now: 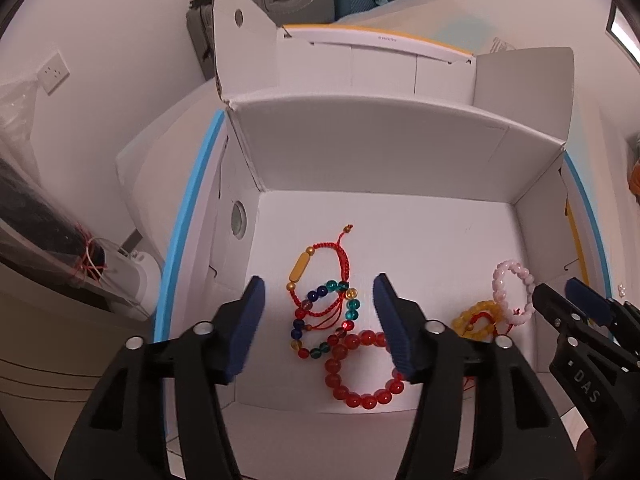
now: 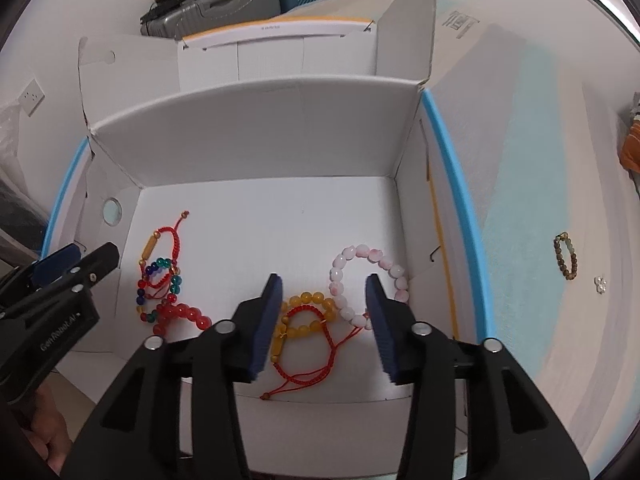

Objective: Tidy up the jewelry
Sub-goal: 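Withdraw both tools from the box toward the wooden bracelet and pearls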

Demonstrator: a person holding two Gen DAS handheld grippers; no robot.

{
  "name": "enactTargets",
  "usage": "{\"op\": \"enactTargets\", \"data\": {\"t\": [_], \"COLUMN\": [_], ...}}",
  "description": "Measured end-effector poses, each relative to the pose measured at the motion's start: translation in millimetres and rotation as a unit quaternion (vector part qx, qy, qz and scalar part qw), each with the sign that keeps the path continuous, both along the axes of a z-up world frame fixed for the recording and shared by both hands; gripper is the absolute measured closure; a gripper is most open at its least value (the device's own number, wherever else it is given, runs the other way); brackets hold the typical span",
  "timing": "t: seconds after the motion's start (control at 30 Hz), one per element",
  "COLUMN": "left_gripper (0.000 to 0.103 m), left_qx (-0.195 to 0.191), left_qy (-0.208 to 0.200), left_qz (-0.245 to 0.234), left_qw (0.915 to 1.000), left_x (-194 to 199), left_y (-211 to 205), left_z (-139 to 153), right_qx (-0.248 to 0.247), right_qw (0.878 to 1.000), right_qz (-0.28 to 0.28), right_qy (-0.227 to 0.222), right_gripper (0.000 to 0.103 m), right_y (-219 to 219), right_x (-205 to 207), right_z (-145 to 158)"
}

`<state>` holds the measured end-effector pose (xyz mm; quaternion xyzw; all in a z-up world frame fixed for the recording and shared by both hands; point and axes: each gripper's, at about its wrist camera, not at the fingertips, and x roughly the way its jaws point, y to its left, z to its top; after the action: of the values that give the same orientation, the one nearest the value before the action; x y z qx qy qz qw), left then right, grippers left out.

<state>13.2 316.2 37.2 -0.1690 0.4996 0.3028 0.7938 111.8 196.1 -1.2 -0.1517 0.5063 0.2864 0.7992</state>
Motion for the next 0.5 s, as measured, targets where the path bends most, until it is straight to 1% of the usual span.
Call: {"op": "enactTargets", "data": {"t": [0.03, 0.1, 0.17, 0.23, 0.27, 0.33, 0.37, 0.43, 0.5], "left_gripper": [0.043, 0.035, 0.031, 0.028, 0.025, 0.020, 0.017, 0.015, 0.012], "left_qx": [0.001, 0.004, 0.013, 0.015, 0.018, 0.025, 0.028, 0.033, 0.042], "left_qy": [-0.002, -0.008, -0.012, -0.016, -0.019, -0.024, -0.028, -0.031, -0.032], "left_qz": [0.000, -0.001, -0.003, -0.007, -0.010, -0.015, -0.019, -0.028, -0.037], "left_qw": [1.0000, 1.0000, 0.9998, 0.9997, 0.9996, 0.9993, 0.9990, 0.9986, 0.9979], "left_x": [-0.3, -0.9, -0.8, -0.2, 0.6, 2.0, 3.0, 5.2, 9.2], "left_y": [-1.1, -4.3, -9.2, -14.5, -17.6, -25.2, -30.5, -39.9, -51.4], "left_z": [2.3, 7.0, 12.0, 16.5, 18.9, 23.9, 26.9, 30.9, 34.6], "right_qx": [0.004, 0.010, 0.012, 0.018, 0.019, 0.023, 0.024, 0.026, 0.031], "right_qw": [1.000, 1.000, 1.000, 1.000, 0.999, 0.999, 0.999, 0.998, 0.997], "right_qz": [-0.002, -0.006, -0.009, -0.016, -0.020, -0.028, -0.031, -0.038, -0.049], "right_qy": [0.000, -0.003, -0.008, -0.013, -0.017, -0.021, -0.024, -0.036, -0.049], "right_gripper": [0.054, 0.051, 0.049, 0.043, 0.041, 0.035, 0.034, 0.028, 0.018], "right_y": [-2.9, -8.4, -13.9, -22.0, -26.7, -36.3, -41.2, -51.3, -66.0], "right_x": [0.4, 0.7, 1.5, 1.8, 2.4, 4.0, 4.6, 5.1, 5.5], "right_z": [2.4, 7.8, 12.1, 18.3, 21.0, 25.8, 27.8, 32.6, 38.3]}}
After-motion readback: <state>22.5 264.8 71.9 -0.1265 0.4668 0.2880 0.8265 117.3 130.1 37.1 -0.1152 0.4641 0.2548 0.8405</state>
